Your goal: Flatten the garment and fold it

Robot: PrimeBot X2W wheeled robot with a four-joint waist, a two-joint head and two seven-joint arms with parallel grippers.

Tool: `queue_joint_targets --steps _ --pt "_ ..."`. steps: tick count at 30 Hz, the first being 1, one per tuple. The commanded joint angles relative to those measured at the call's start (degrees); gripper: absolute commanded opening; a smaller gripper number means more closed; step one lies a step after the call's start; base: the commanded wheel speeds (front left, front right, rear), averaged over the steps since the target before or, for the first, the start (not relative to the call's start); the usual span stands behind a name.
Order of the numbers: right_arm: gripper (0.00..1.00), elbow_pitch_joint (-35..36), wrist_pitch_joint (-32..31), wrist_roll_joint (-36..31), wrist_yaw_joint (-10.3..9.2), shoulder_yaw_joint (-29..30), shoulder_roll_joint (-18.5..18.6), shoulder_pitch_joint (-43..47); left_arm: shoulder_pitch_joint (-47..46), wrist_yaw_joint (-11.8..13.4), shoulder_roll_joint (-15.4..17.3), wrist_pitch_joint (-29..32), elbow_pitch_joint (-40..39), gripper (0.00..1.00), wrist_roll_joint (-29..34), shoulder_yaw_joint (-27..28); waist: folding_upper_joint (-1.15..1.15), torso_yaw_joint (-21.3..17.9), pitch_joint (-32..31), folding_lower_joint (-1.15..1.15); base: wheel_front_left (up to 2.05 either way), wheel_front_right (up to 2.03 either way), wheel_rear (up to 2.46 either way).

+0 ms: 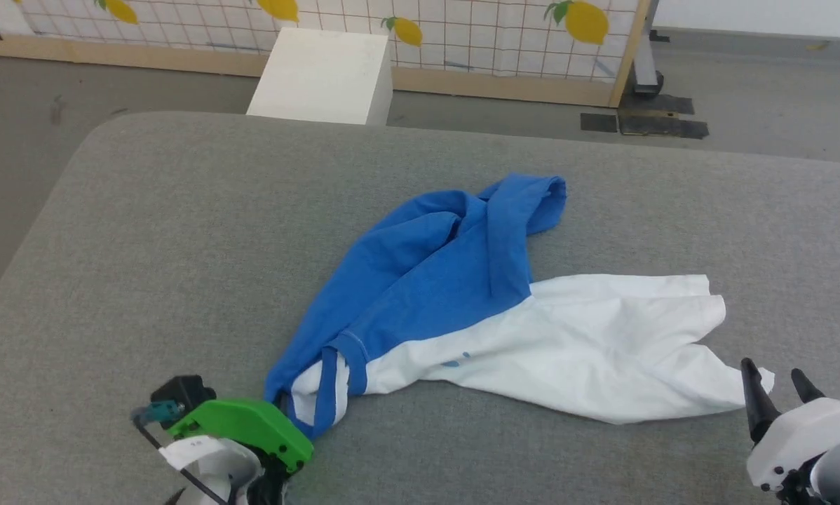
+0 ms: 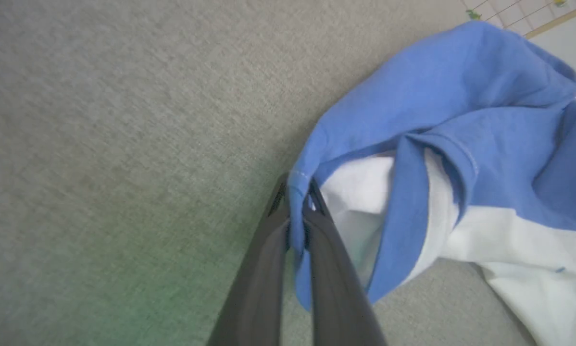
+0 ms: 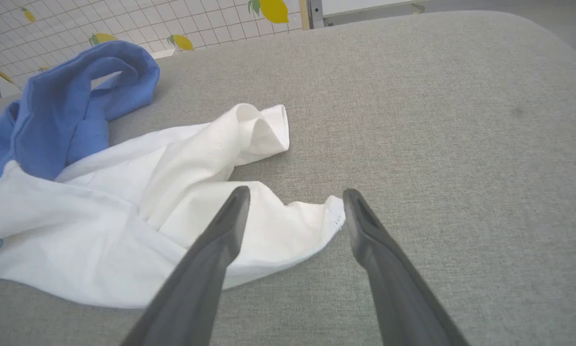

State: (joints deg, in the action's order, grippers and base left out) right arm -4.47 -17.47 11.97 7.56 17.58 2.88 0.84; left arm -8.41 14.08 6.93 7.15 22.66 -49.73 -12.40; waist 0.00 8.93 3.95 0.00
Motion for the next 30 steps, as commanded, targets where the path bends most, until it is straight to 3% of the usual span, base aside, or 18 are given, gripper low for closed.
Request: queue_joint_targets --steps 1,4,7,10,14,20,30 --pt "1.0 0.92 -0.54 -0.84 -0.08 -2.08 0.0 -1.39 -1.37 -2.47 0.72 -4.65 -4.88 1.0 -0.63 2.19 0.0 1.86 -0.01 0.0 0.0 0.0 0.0" --pt "1.0 1.76 -1.13 -0.98 -0.08 -4.6 0.0 -3.44 -2.12 -4.27 2.58 -10.17 -8.47 1.0 1.39 3.66 0.0 2.52 0.15 0.0 0.0 0.0 0.0" --pt "1.0 2.23 -2.65 -1.23 -0.08 -8.73 0.0 -7.1 -1.63 -4.77 5.35 -17.45 -11.19 1.0 7.81 2.74 0.0 3.26 0.79 0.0 0.0 0.0 0.0" --pt "1.0 1.47 -4.9 -1.63 -0.08 -13.42 0.32 -11.6 -1.01 -4.84 6.12 -21.17 -12.64 1.0 13.71 1.63 0.0 4.02 1.78 0.0 0.0 0.0 0.0" --pt "1.0 -2.8 -9.53 -1.7 -0.08 -19.89 1.52 -19.41 -0.05 -4.51 3.32 -22.08 -15.51 1.0 18.78 2.63 0.0 5.02 4.18 0.0 0.0 0.0 0.0" --pt "1.0 -12.4 -14.88 -3.82 -0.08 -25.98 3.36 -30.88 0.03 -7.44 -1.57 -22.13 -16.82 1.0 22.95 5.26 0.0 7.18 8.22 0.0 0.0 0.0 0.0" --pt "1.0 -23.63 -14.32 -4.48 -0.08 -32.58 3.89 -38.76 -1.88 -10.51 -3.9 -22.14 -15.62 1.0 24.97 6.45 0.0 9.68 11.87 0.0 0.0 0.0 0.0"
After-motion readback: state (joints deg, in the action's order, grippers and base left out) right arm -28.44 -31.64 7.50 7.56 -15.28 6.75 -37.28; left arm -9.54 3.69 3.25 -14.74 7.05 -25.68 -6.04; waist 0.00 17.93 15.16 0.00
